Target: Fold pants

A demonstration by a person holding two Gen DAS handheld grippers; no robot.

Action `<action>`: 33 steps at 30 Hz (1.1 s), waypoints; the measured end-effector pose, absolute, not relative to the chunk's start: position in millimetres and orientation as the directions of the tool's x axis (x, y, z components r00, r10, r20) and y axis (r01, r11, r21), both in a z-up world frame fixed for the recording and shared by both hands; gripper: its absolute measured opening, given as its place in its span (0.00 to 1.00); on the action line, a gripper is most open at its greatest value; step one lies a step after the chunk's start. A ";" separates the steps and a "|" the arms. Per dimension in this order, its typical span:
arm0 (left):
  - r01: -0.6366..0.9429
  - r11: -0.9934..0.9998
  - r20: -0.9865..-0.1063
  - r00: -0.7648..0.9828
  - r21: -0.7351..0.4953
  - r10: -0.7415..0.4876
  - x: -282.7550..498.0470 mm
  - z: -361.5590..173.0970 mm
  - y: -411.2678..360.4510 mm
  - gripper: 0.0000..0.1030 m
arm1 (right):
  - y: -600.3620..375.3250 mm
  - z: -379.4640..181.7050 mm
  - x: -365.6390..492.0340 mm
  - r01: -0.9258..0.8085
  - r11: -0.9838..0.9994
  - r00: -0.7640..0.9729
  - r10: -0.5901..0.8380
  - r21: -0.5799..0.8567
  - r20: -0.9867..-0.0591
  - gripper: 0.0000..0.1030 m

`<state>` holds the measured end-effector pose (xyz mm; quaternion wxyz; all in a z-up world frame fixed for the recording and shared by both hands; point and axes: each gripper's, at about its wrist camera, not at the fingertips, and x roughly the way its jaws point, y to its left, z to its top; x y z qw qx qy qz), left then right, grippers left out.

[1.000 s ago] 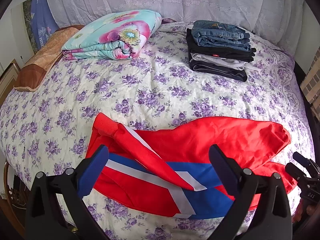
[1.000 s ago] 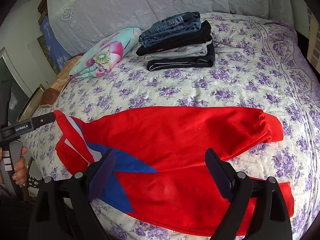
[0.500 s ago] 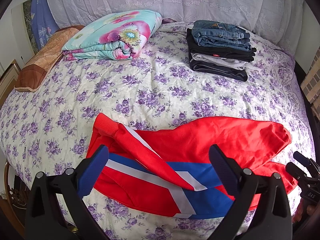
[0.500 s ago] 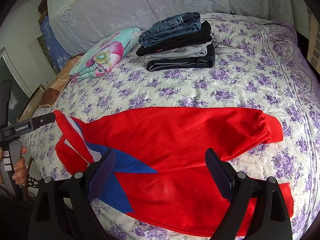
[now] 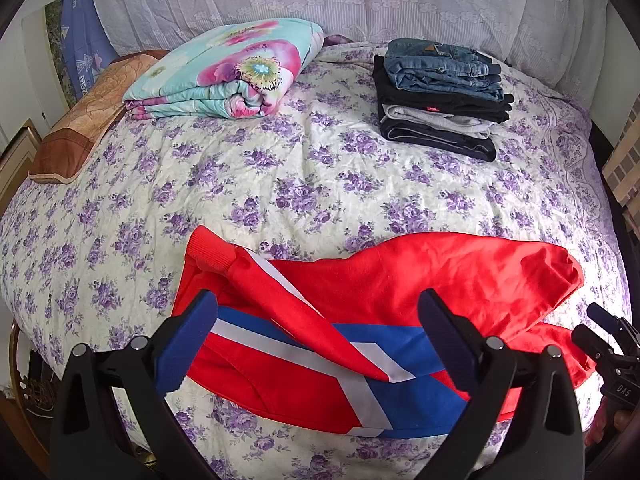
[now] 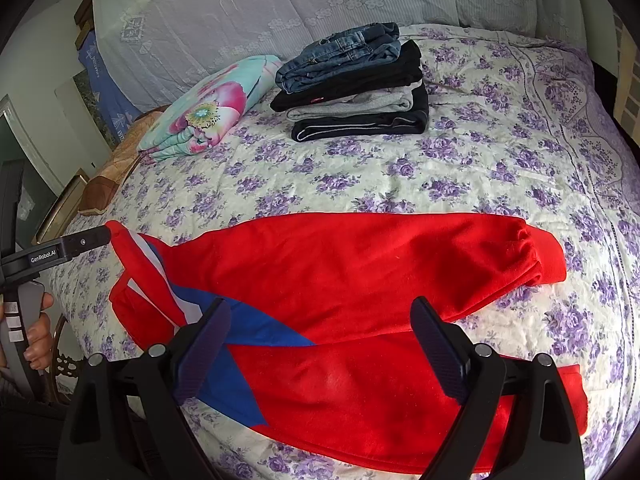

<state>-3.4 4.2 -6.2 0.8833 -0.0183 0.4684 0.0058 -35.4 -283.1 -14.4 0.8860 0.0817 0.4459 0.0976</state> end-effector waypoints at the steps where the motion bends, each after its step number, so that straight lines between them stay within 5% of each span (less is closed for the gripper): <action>1: -0.028 0.999 -0.828 0.561 -0.027 -0.007 -3.5 -6.2 4.3 0.95 | -282.9 -14.3 -35.3 -0.100 0.968 0.583 0.246 0.232 -0.774 0.89; 14: -0.043 0.996 -0.840 0.541 -0.076 -0.041 -3.4 -12.1 12.7 0.95 | -286.8 -18.6 -34.9 -0.089 0.967 0.577 0.244 0.237 -0.779 0.89; 19: -0.165 0.909 -0.855 0.436 -0.383 -0.281 -4.5 -47.5 70.6 0.95 | -299.4 -23.5 -32.7 -0.042 0.959 0.572 0.252 0.279 -0.781 0.89; 23: -0.313 0.729 -0.779 0.407 -0.609 -0.476 -21.1 -88.0 115.4 0.95 | -323.8 -32.1 -34.1 0.039 0.939 0.557 0.264 0.343 -0.787 0.89; 33: -0.265 0.819 -0.837 0.375 -0.509 -0.399 29.9 -89.7 76.8 0.95 | -372.4 -56.2 -34.1 0.214 0.848 0.543 0.308 0.484 -0.781 0.89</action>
